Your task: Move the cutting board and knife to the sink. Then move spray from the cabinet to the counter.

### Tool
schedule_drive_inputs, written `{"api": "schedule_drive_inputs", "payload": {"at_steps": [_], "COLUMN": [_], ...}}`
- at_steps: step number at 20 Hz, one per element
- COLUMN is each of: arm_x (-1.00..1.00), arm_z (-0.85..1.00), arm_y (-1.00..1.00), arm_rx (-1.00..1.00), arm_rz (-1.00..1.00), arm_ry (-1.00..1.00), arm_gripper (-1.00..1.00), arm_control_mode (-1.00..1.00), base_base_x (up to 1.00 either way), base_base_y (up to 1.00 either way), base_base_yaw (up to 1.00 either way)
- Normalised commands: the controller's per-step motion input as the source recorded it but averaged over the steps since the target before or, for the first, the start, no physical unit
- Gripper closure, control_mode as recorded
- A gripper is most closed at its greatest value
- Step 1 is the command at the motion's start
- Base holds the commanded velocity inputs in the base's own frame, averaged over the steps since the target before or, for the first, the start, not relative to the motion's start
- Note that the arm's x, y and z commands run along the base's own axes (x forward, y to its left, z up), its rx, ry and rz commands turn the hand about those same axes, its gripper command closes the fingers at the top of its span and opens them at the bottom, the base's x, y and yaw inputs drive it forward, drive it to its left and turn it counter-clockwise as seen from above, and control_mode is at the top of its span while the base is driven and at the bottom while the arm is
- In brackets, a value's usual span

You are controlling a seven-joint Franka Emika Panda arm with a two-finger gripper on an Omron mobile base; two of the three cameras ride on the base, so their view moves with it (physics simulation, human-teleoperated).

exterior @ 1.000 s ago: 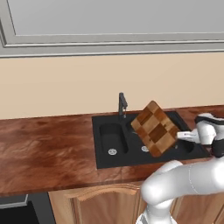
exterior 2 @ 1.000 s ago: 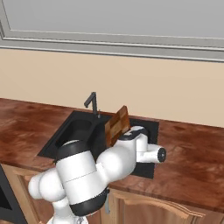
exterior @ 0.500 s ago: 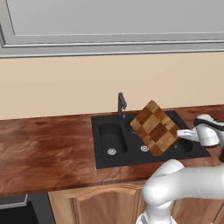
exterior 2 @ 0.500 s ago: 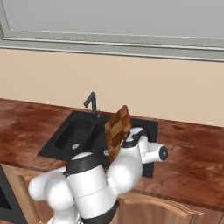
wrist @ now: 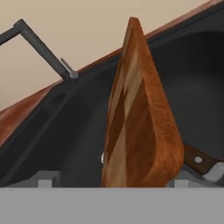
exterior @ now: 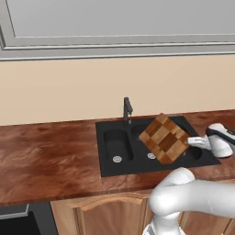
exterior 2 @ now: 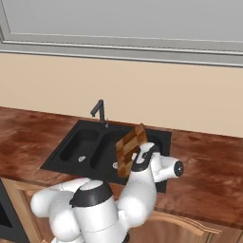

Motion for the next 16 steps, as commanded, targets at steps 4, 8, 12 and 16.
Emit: {"api": "schedule_drive_inputs", "payload": {"at_steps": [4,8,12,16], "arm_x": [-0.46,-0.57,-0.71,-0.95], "arm_z": [0.28,0.87,1.00,1.00], "arm_y": [-0.02,-0.05,-0.04,-0.01], "arm_rx": [0.00,0.00,0.00,0.00], "arm_rz": [0.00,0.00,0.00,0.00], "arm_ry": [-0.08,-0.17,-0.20,-0.12], "arm_gripper": [-1.00,-1.00,-1.00,-1.00], "arm_control_mode": [-1.00,-1.00,-1.00,-1.00], "base_base_x": [0.00,0.00,0.00,0.00], "base_base_y": [0.00,0.00,0.00,0.00], "base_base_yaw": [0.00,0.00,0.00,0.00]}}
